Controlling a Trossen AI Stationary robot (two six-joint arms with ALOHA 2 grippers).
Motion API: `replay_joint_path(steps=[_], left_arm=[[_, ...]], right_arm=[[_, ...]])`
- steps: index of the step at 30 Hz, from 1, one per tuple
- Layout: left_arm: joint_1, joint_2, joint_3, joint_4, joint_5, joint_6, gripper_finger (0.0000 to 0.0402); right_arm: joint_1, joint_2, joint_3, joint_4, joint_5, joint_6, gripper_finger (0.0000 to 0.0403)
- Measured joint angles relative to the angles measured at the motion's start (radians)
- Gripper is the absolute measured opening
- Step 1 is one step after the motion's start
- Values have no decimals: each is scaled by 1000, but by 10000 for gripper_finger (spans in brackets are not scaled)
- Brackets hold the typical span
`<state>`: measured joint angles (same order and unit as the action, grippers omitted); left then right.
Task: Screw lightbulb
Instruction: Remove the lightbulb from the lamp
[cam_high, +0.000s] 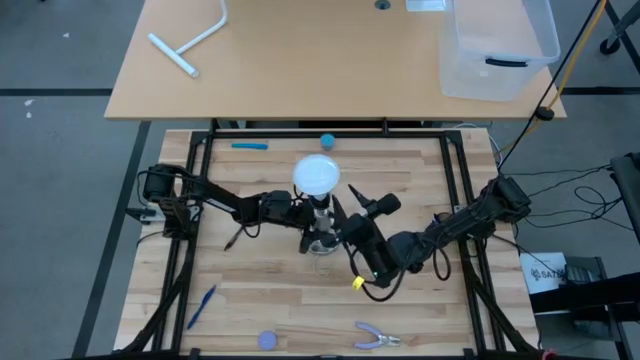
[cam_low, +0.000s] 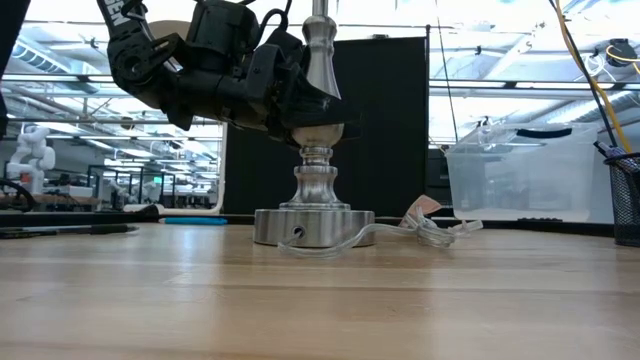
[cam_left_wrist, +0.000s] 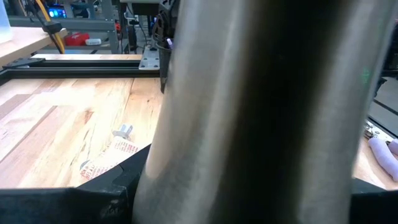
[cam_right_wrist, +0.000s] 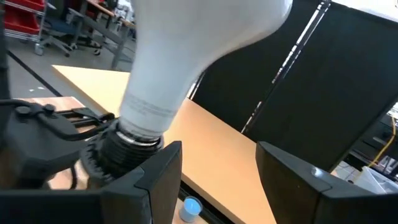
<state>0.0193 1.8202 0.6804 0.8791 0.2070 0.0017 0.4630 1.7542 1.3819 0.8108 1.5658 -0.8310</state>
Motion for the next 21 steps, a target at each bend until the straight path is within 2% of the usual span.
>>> replay_joint_path(steps=[3, 10, 16, 21], left_arm=[[0, 0, 0, 0, 0, 0, 258], [0, 0, 0, 0, 0, 0, 258], [0, 0, 0, 0, 0, 0, 258], [0, 0, 0, 0, 0, 0, 258]], right_arm=[[17, 0, 0, 0, -15, 0, 199], [13, 0, 0, 0, -185, 66, 199], [-14, 0, 0, -1, -232, 90, 199], [-28, 0, 0, -1, -230, 90, 199]])
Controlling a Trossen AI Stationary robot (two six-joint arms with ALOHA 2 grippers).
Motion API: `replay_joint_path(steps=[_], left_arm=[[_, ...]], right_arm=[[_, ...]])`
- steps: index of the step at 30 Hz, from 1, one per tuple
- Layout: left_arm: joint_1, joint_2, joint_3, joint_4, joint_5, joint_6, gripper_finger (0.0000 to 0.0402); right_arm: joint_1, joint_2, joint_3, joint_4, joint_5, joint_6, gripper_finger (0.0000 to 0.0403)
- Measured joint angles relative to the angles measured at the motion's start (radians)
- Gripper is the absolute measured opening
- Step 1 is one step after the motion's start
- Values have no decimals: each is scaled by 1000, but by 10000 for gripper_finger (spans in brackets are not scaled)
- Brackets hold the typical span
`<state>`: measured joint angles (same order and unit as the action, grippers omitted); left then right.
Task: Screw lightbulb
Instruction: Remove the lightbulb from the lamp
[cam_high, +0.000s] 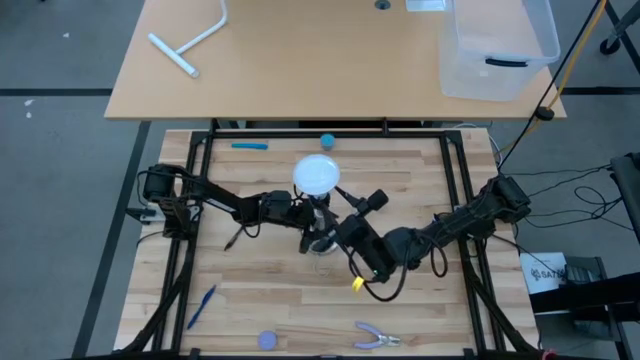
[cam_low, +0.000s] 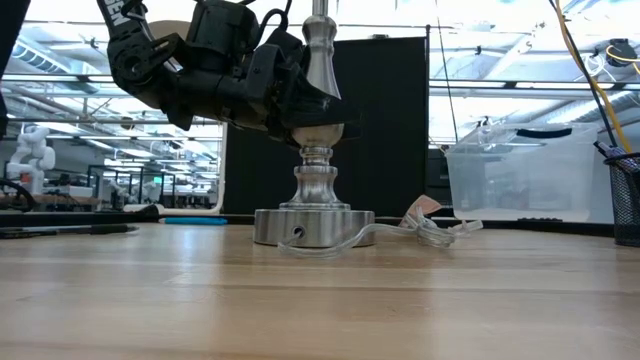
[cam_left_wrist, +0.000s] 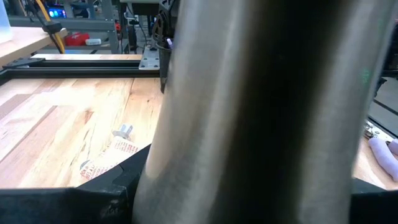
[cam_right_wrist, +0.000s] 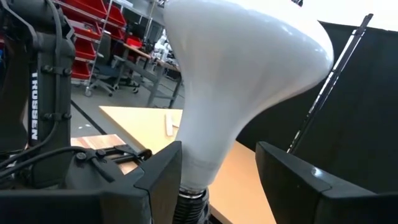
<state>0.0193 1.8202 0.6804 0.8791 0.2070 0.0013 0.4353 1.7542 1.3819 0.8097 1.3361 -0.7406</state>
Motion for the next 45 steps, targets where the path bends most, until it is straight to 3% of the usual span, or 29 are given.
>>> replay_joint_path(steps=[14, 23, 31, 34, 39, 45], left_arm=[[0, 0, 0, 0, 0, -1, 258], [0, 0, 0, 0, 0, 1, 258], [0, 0, 0, 0, 0, 2, 258], [0, 0, 0, 0, 0, 2, 258], [0, 0, 0, 0, 0, 1, 258], [0, 0, 0, 0, 0, 1, 258]], right_arm=[[1, 0, 0, 0, 85, -39, 199], [11, 0, -1, 0, 217, -83, 199], [67, 0, -1, 27, 113, -68, 199], [64, 0, -1, 17, 44, 7, 199], [27, 0, -1, -63, 19, 182, 205], [2, 0, -1, -156, -78, 348, 247]])
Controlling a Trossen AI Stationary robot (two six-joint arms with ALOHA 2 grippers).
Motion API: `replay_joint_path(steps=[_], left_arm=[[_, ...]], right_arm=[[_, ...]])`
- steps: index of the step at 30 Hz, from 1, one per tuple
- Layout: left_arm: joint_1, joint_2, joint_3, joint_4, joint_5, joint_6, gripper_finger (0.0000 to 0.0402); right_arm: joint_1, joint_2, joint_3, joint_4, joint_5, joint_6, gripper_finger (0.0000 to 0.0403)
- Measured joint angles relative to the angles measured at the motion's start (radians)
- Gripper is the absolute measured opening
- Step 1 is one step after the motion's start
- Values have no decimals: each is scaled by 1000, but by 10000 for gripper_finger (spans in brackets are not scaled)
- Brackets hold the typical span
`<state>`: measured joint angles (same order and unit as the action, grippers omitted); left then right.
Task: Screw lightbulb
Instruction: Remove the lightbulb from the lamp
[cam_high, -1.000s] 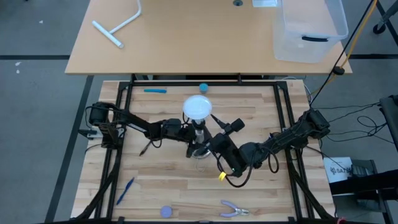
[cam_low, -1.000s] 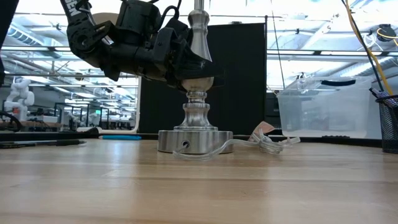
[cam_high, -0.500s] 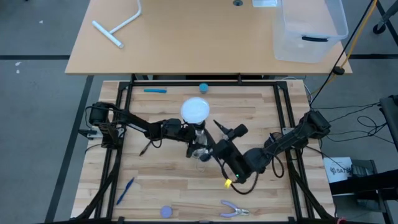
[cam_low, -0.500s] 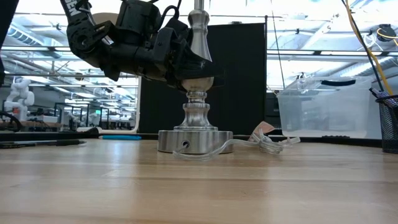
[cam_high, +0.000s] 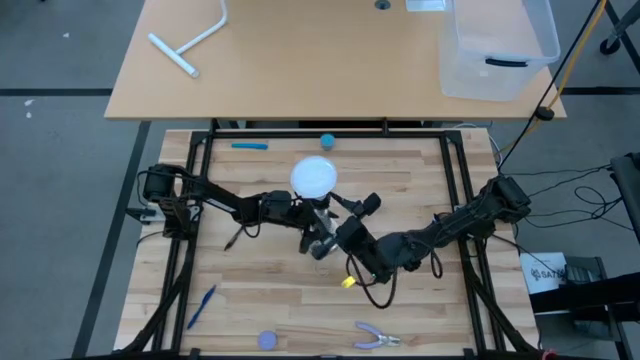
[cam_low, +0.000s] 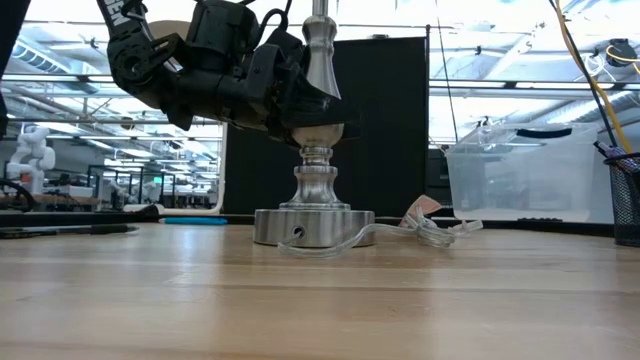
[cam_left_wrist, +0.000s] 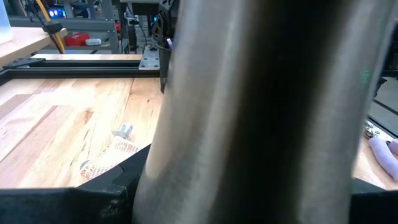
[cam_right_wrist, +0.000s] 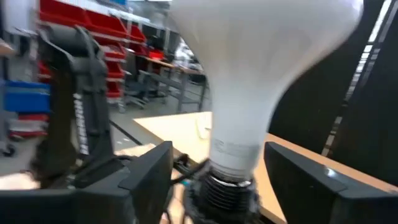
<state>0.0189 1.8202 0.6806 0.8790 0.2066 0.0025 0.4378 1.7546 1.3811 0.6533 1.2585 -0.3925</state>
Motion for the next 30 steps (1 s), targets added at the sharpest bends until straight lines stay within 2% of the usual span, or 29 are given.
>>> replay_joint_path(steps=[7, 11, 14, 19, 27, 30], left_arm=[[0, 0, 0, 1, 0, 0, 258], [0, 0, 0, 1, 0, -1, 258], [0, 0, 0, 0, 0, -1, 258], [0, 0, 0, 0, 0, 0, 258], [0, 0, 0, -1, 0, -1, 258], [0, 0, 1, 0, 0, -1, 258]], right_arm=[[-50, 0, 0, -16, -23, 45, 287], [-81, 0, 0, -16, -89, 59, 289], [-101, 0, 0, -15, -90, 59, 283], [-112, 0, 0, 28, -140, 22, 249], [-112, 1, 0, 124, -143, -99, 168], [-111, 2, -2, 146, -144, -122, 152]])
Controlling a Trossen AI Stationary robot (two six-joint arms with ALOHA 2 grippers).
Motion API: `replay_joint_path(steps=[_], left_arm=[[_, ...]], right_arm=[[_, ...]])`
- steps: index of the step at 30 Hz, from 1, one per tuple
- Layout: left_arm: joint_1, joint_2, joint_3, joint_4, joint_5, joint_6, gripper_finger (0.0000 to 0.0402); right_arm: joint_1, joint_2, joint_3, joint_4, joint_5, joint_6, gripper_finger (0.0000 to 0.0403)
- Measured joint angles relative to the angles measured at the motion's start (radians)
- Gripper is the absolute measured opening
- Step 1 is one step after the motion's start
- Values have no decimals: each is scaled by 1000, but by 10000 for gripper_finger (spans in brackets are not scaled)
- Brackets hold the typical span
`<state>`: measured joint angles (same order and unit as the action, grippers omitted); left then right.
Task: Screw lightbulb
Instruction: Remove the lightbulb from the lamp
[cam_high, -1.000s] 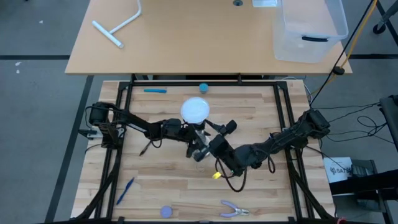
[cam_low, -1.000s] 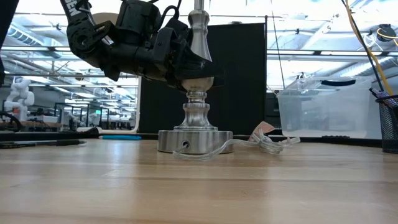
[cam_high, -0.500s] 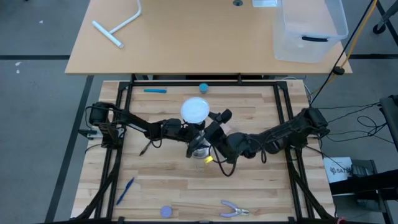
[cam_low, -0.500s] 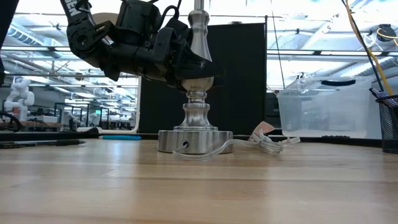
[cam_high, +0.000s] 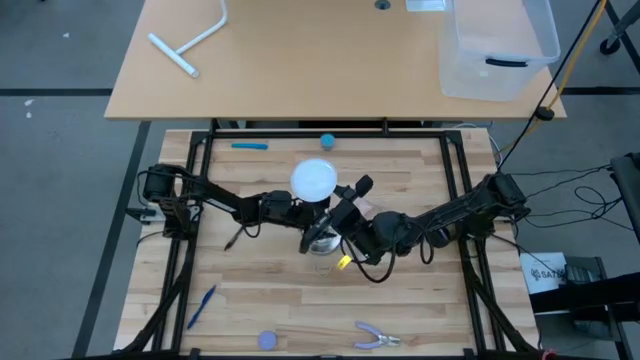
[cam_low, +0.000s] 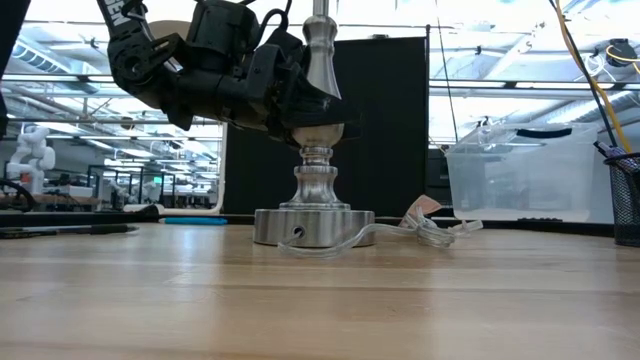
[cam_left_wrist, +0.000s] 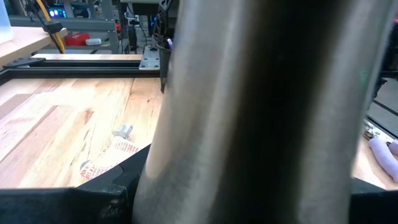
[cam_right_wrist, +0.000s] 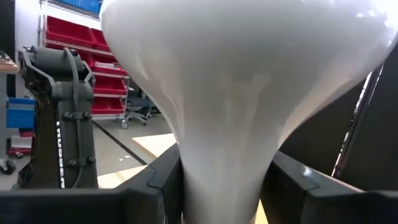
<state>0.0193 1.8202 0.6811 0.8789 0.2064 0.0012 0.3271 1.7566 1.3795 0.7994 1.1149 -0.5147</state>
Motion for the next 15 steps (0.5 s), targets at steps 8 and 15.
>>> replay_joint_path(steps=[8, 15], left_arm=[[0, 0, 0, 0, 0, -3, 258], [0, 0, 0, 0, 0, -1, 258]], right_arm=[[0, 3, -2, 52, 8, -80, 172], [1, 2, -1, 31, 11, -77, 178]])
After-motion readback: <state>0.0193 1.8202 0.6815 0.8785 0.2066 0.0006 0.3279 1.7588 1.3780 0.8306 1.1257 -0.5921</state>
